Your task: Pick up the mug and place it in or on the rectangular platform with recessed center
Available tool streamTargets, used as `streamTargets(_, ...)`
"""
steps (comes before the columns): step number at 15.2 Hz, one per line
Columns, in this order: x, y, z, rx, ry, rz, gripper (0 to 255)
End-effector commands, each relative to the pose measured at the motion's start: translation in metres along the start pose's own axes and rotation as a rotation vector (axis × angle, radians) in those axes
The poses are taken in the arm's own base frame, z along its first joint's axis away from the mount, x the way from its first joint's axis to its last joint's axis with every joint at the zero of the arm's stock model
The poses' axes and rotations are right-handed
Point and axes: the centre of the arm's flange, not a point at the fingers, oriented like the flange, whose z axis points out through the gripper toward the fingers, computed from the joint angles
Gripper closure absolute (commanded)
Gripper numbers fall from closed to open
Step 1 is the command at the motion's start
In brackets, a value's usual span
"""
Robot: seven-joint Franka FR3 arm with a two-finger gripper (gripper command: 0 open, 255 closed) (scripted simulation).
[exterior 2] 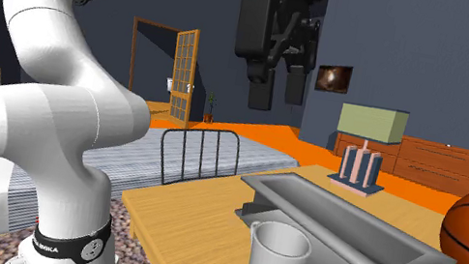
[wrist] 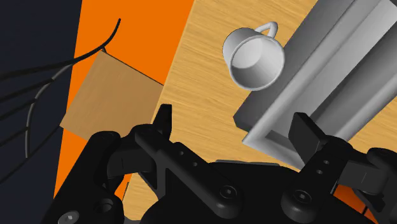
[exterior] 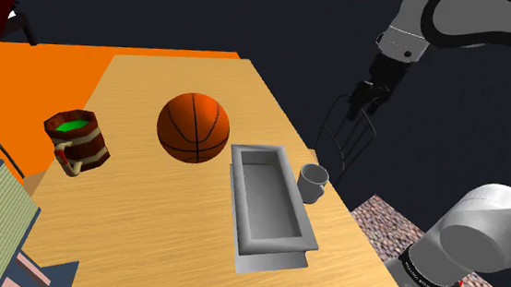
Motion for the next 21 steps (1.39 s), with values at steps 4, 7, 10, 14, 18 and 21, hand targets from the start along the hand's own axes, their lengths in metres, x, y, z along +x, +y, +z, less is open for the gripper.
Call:
streamTargets(4,0.0,-0.005,0.039,-0.001,0.004,-0.018,0)
streamTargets(7,0.001,-0.01,0.079,-0.003,0.009,-0.036,0)
streamTargets(10,0.001,-0.015,0.118,-0.004,0.013,-0.054,0)
streamTargets(14,0.002,-0.021,0.17,-0.006,0.019,-0.079,0)
streamTargets(18,0.003,-0.024,0.203,-0.007,0.022,-0.089,0)
streamTargets(21,0.003,-0.024,0.218,-0.007,0.022,-0.089,0)
